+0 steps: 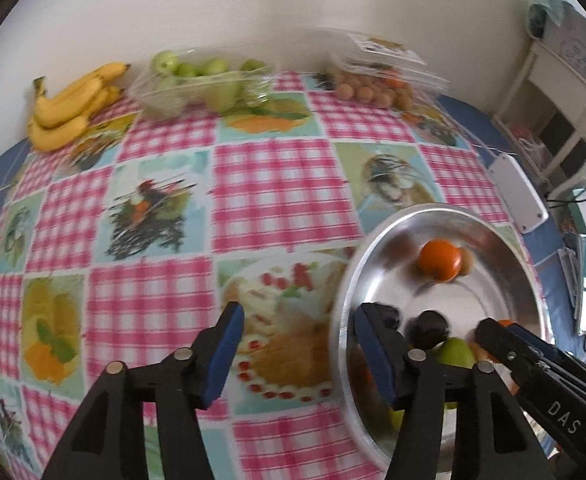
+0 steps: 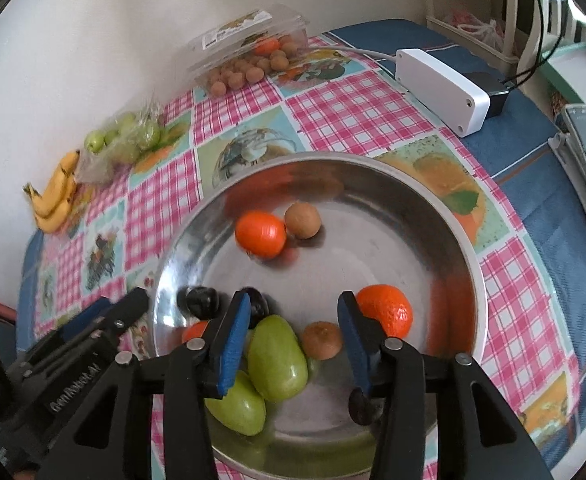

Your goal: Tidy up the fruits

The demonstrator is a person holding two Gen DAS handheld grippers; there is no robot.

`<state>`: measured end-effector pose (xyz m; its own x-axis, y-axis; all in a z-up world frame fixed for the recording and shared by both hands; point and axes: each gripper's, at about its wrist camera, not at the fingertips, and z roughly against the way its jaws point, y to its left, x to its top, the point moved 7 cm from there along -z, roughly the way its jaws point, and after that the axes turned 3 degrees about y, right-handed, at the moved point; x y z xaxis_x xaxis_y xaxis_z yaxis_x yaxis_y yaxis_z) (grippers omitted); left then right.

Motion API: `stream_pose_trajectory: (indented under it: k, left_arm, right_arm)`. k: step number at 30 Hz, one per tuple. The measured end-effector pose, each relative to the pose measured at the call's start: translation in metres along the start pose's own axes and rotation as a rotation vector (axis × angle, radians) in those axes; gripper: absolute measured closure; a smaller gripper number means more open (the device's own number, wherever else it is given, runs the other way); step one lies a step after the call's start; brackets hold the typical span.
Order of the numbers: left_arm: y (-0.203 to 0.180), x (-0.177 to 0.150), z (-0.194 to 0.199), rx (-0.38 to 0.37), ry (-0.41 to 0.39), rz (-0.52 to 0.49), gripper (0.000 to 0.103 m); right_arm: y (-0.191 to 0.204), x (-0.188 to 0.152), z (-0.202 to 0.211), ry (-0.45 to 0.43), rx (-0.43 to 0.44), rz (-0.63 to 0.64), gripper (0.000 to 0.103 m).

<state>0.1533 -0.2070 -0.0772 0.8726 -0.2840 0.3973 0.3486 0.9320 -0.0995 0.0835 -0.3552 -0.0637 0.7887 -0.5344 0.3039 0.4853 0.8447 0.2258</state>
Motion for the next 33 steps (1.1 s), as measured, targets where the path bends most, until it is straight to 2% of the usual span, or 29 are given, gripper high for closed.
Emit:
stream_pose_trajectory:
  k: [6, 10, 12, 17, 20, 22, 24, 26, 33]
  left_arm:
    - [0.025, -0.007, 0.0, 0.051, 0.024, 0.052, 0.02]
    - [0.034, -0.011, -0.006, 0.072, 0.045, 0.075, 0.012]
    - [0.038, -0.013, -0.007, 0.087, 0.051, 0.081, 0.003]
    - [0.04, -0.011, -0.004, 0.111, 0.028, 0.071, 0.0]
    - [0.043, -0.012, -0.003, 0.123, 0.024, 0.071, 0.0]
    - [0.045, -0.013, -0.003, 0.134, 0.025, 0.071, 0.0]
    - [0.047, -0.014, -0.003, 0.138, 0.027, 0.074, 0.0]
    - [0.049, -0.015, -0.003, 0.14, 0.03, 0.077, 0.0]
    - [0.049, -0.016, 0.007, 0.153, 0.007, 0.059, 0.0]
  right_arm:
    - [0.006, -0.005, 0.0, 0.016, -0.042, 0.037, 0.055]
    - [0.008, -0.006, -0.002, 0.021, -0.056, 0.056, 0.043]
    - [0.008, -0.006, -0.002, 0.02, -0.061, 0.064, 0.037]
    - [0.008, -0.006, -0.005, 0.025, -0.082, 0.083, 0.032]
    - [0.011, -0.007, -0.006, 0.026, -0.085, 0.098, 0.02]
    - [0.013, -0.008, -0.005, 0.025, -0.088, 0.109, 0.018]
    - [0.015, -0.009, -0.005, 0.023, -0.087, 0.116, 0.011]
    - [0.016, -0.011, -0.005, 0.025, -0.087, 0.122, 0.001]
    - [0.016, -0.013, -0.002, 0.04, -0.116, 0.13, 0.001]
